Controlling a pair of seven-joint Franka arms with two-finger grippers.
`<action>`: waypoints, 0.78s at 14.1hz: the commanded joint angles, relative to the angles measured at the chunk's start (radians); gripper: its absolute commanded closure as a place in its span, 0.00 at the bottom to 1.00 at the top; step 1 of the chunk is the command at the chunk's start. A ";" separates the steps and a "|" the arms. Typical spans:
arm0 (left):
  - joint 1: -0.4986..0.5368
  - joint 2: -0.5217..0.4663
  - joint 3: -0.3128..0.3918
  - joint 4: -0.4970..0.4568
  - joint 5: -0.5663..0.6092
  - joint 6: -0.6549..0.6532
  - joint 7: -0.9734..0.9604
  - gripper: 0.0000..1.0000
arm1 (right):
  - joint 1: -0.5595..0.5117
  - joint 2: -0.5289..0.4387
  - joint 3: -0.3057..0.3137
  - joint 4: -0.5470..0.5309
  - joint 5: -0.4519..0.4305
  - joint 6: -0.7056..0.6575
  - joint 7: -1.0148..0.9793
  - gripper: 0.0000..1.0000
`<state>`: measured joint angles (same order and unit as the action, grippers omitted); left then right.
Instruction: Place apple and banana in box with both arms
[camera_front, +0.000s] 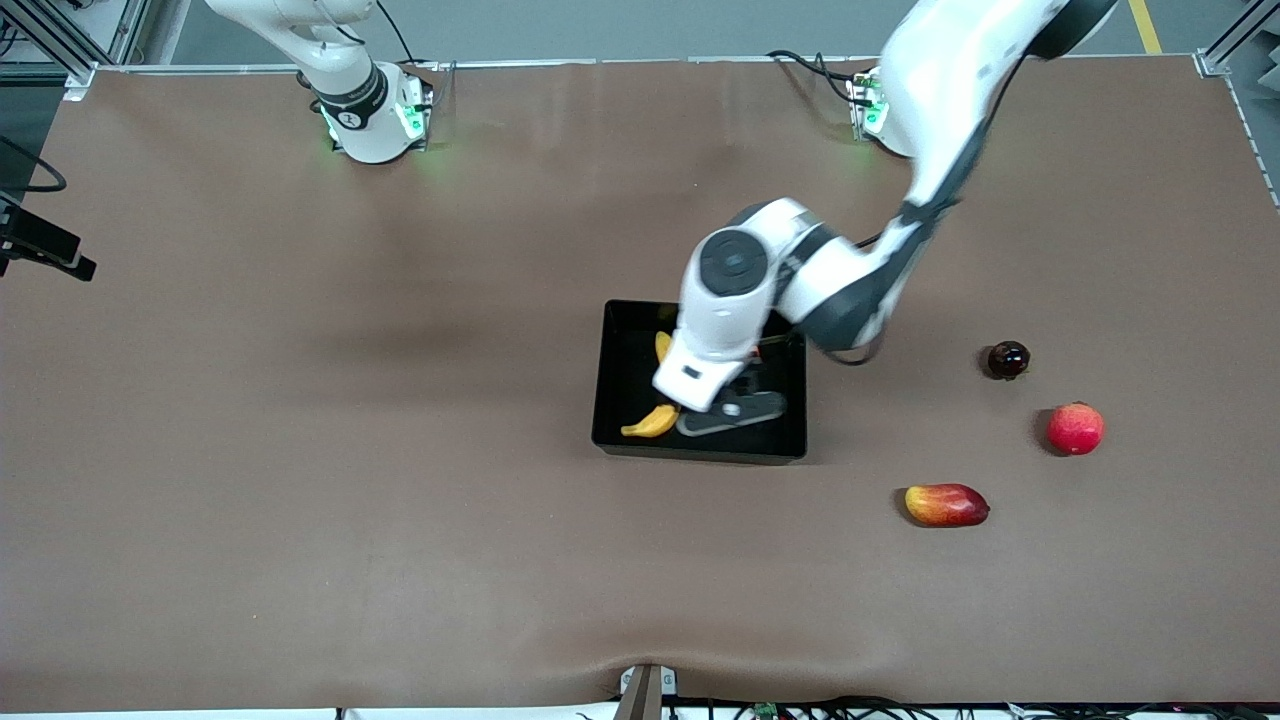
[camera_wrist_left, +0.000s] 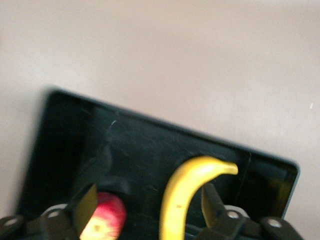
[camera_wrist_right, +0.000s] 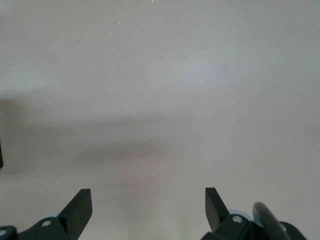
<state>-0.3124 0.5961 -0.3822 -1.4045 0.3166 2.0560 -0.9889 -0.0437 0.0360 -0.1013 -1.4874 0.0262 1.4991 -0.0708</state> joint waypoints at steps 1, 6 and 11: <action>0.096 -0.177 -0.003 -0.033 0.002 -0.147 0.151 0.00 | -0.013 0.002 0.012 0.016 -0.011 -0.011 -0.003 0.00; 0.280 -0.358 -0.009 -0.031 -0.106 -0.285 0.423 0.00 | -0.018 0.002 0.012 0.016 -0.005 -0.011 -0.003 0.00; 0.316 -0.484 0.069 -0.044 -0.203 -0.377 0.605 0.00 | -0.016 0.002 0.012 0.016 -0.005 -0.011 -0.003 0.00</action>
<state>0.0122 0.1857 -0.3654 -1.4044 0.1616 1.7148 -0.4532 -0.0437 0.0360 -0.1013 -1.4867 0.0262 1.4991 -0.0708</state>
